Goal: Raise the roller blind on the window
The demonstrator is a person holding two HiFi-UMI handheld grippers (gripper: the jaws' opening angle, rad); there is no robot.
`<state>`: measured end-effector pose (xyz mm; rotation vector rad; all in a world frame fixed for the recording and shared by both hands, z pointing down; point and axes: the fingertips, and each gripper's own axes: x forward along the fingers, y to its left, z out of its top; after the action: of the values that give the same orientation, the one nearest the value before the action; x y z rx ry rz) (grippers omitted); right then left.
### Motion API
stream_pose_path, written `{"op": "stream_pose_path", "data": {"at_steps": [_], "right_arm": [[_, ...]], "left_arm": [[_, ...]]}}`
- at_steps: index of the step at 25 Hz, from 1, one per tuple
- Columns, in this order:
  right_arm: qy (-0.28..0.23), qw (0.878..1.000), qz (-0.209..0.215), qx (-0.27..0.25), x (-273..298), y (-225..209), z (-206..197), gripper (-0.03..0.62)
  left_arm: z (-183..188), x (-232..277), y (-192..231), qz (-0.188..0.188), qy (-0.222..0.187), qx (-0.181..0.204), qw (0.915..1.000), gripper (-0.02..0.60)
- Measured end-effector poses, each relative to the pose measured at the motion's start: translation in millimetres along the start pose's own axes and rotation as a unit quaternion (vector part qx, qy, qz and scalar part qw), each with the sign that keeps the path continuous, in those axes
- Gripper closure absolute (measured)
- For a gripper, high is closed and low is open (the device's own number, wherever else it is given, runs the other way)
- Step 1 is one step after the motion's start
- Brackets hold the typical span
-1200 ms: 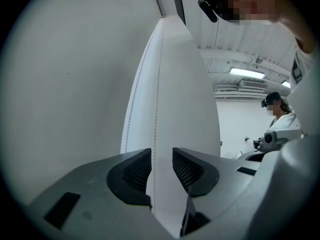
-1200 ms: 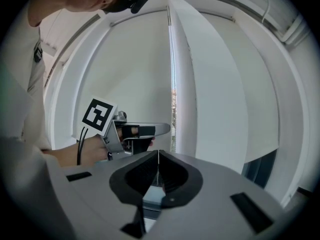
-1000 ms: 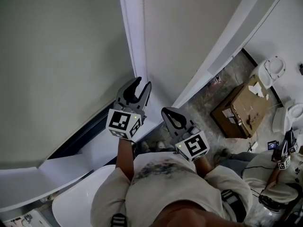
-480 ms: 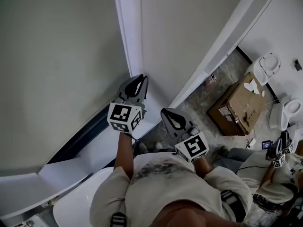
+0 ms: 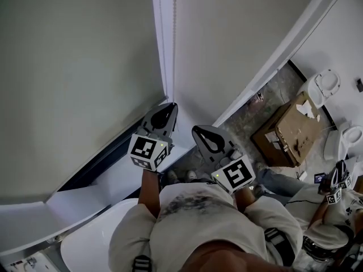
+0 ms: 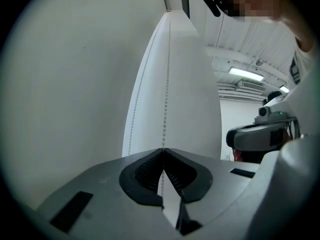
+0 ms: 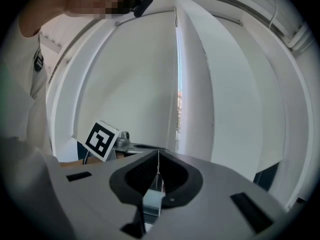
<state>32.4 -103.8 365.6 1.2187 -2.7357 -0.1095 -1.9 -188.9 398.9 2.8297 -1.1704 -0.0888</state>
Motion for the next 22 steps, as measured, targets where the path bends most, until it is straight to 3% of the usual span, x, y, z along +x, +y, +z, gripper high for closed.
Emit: {"op": "stream_pose_path", "data": {"at_steps": [7, 17, 20, 22], "right_arm": [[-0.043, 0.999, 0.024, -0.007, 13.4, 11.7, 60.1, 0.531], [-0.064, 0.995, 0.073, 0.009, 37.1, 4.0, 107.8, 0.526], [-0.072, 0.994, 0.080, 0.002, 41.3, 6.6, 125.6, 0.443], [-0.080, 0.993, 0.082, 0.000, 44.7, 7.4, 135.7, 0.439]], "left_arm": [[6.9, -30.8, -5.2, 0.003, 0.001, 0.015, 0.9999, 0.572], [-4.3, -40.1, -7.8, 0.003, 0.002, 0.011, 0.9999, 0.572], [-4.3, -46.6, -10.2, 0.004, 0.002, 0.014, 0.9999, 0.572], [-4.9, -49.2, -10.9, 0.004, 0.002, 0.015, 0.9999, 0.572]]}}
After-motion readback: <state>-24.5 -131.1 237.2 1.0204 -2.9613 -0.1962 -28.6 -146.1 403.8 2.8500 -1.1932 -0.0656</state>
